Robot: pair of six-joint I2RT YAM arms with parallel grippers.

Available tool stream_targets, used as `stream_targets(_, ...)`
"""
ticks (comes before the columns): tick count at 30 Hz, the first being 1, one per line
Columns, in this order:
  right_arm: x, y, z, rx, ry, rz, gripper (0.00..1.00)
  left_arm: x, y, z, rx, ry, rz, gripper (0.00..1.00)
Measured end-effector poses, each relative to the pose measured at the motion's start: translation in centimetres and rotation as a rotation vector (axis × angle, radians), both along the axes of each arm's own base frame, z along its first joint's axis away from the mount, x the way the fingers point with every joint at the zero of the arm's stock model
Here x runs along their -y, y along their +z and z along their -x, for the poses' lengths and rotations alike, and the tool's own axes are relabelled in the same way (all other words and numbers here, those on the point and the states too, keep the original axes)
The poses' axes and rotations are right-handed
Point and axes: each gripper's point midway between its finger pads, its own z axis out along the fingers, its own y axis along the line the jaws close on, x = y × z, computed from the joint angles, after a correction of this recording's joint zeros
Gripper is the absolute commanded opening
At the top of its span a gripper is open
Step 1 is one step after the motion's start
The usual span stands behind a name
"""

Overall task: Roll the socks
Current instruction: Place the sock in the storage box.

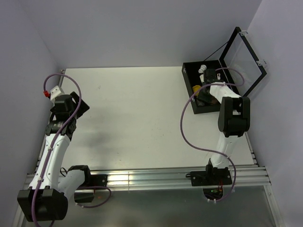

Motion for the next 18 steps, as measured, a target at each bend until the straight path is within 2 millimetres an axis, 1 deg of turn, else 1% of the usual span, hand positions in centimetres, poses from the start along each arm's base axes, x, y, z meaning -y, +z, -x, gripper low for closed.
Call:
stream_targets(5, 0.2, -1.0, -0.5, -0.027, -0.004, -0.019, 0.40, 0.0, -0.1, 0.0, 0.000, 0.000, 0.000, 0.84)
stream_targets(8, 0.1, -1.0, -0.6, -0.036, 0.001, -0.028, 0.44, 0.0, -0.2, 0.0, -0.002, 0.001, 0.000, 0.84)
stream_targets(11, -0.1, -0.7, -0.5, -0.031, 0.009, -0.034, 0.51, 0.0, -0.2, 0.0, -0.002, 0.000, 0.000, 0.84)
stream_targets(12, -0.1, -0.4, -0.5, -0.029, 0.012, -0.036, 0.54, 0.0, -0.2, 0.1, -0.001, 0.000, 0.000, 0.84)
stream_targets(13, -0.1, -0.1, -0.4, -0.025, 0.012, -0.037, 0.56, 0.0, -0.2, 0.1, 0.001, 0.000, 0.000, 0.85)
stream_targets(15, -0.2, 1.2, -0.2, -0.005, 0.014, -0.036, 0.60, 0.0, -0.1, 0.2, 0.008, 0.000, 0.000, 0.85)
stream_targets(16, -0.1, 2.0, 0.0, 0.008, 0.012, -0.034, 0.62, 0.0, 0.1, 0.3, 0.014, 0.000, 0.000, 0.85)
stream_targets(18, 0.0, 4.8, 0.5, 0.054, 0.009, -0.026, 0.65, 0.0, 0.6, 0.5, 0.033, 0.001, -0.001, 0.85)
